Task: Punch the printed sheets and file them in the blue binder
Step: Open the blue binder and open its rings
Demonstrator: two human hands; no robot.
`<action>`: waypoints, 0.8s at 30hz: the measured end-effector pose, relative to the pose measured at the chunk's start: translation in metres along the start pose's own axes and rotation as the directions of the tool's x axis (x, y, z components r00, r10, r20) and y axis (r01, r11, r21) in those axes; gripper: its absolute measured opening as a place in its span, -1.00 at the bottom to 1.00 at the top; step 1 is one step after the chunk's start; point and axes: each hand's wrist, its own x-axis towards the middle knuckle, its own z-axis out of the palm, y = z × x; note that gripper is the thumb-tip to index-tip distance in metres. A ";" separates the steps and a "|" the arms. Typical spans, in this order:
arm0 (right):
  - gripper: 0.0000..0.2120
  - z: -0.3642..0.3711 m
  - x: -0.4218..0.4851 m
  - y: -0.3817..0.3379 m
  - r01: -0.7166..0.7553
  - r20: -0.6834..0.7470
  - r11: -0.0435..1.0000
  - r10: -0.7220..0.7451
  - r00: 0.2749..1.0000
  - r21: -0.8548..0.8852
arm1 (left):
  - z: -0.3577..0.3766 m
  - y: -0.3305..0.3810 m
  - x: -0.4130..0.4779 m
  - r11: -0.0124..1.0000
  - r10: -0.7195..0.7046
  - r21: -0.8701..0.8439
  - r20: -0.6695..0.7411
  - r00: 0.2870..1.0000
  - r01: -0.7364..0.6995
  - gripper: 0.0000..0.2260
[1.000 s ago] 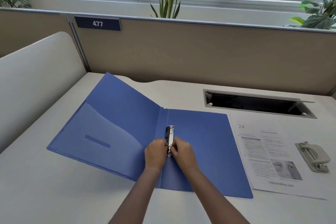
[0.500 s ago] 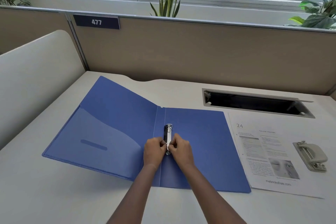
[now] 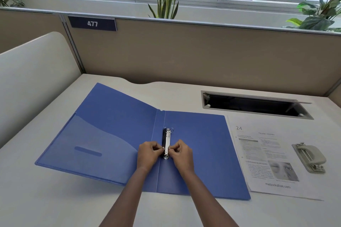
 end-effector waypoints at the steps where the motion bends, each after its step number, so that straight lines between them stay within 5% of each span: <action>1: -0.69 0.000 0.000 0.000 -0.002 0.004 1.000 0.002 1.000 0.007 | 0.000 -0.001 0.000 1.000 0.002 0.002 0.006 1.000 -0.002 -0.69; 14: -0.73 -0.055 -0.004 0.013 0.049 0.145 0.995 -0.036 0.989 -0.084 | 0.004 0.014 -0.008 0.988 0.038 0.148 0.073 0.997 -0.049 -0.82; 19: -0.84 -0.117 -0.009 0.030 0.059 -0.046 0.995 -0.063 0.997 -0.081 | 0.033 0.040 -0.034 0.932 0.210 0.303 -0.010 0.978 -0.197 -0.49; 24: -0.82 -0.190 -0.009 0.056 -0.077 -0.323 0.957 -0.018 0.946 -0.279 | 0.085 0.078 -0.062 0.820 0.340 0.376 0.285 0.896 -0.430 -0.48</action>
